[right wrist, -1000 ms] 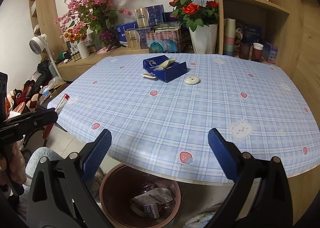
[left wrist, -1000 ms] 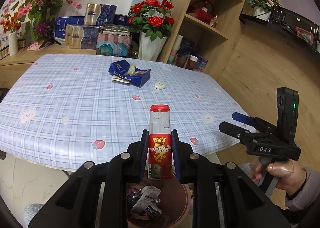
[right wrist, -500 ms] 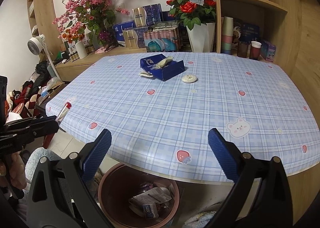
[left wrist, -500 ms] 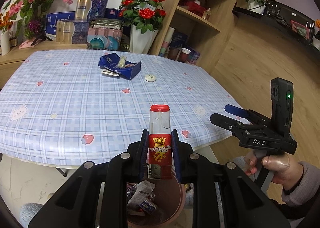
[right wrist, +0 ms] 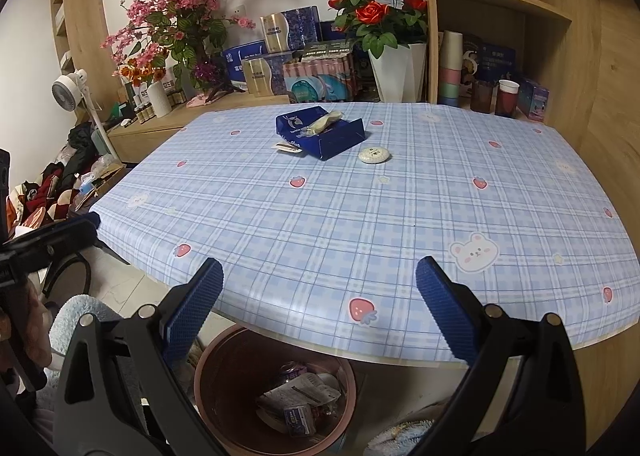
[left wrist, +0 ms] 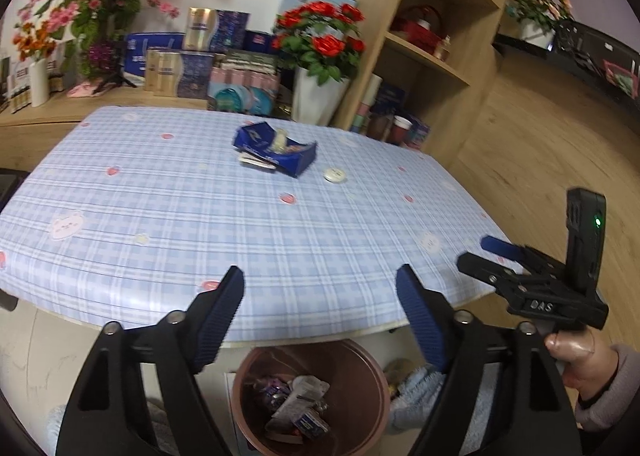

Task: Collect trash
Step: 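Open the left tool to drop the snack tube into the bin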

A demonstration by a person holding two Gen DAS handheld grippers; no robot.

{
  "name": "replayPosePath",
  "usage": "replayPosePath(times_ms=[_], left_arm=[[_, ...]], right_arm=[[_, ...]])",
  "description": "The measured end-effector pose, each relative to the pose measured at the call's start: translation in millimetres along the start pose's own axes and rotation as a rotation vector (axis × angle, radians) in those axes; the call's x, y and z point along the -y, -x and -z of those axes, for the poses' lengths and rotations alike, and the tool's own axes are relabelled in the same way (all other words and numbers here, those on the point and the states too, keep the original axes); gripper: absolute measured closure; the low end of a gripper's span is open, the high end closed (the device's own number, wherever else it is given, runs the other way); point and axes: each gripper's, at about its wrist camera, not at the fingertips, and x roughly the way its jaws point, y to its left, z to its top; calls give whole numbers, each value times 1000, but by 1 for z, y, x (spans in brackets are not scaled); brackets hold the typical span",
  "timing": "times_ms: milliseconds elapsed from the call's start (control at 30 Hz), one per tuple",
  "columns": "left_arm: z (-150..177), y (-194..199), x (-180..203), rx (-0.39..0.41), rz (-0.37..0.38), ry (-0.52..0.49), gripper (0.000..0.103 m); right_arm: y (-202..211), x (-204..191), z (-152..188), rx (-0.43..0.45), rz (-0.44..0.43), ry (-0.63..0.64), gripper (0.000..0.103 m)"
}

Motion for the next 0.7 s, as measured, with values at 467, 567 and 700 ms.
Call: replayPosePath(times_ms=[467, 567, 700], left_arm=[[-6, 1, -18, 24, -105, 37, 10], [-8, 0, -20, 29, -121, 32, 8], [-11, -4, -22, 25, -137, 30, 7]], right_arm=[[-2, 2, -1, -10, 11, -6, 7], [-3, 5, -3, -9, 16, -10, 7], [-5, 8, -4, -12, 22, -13, 7]])
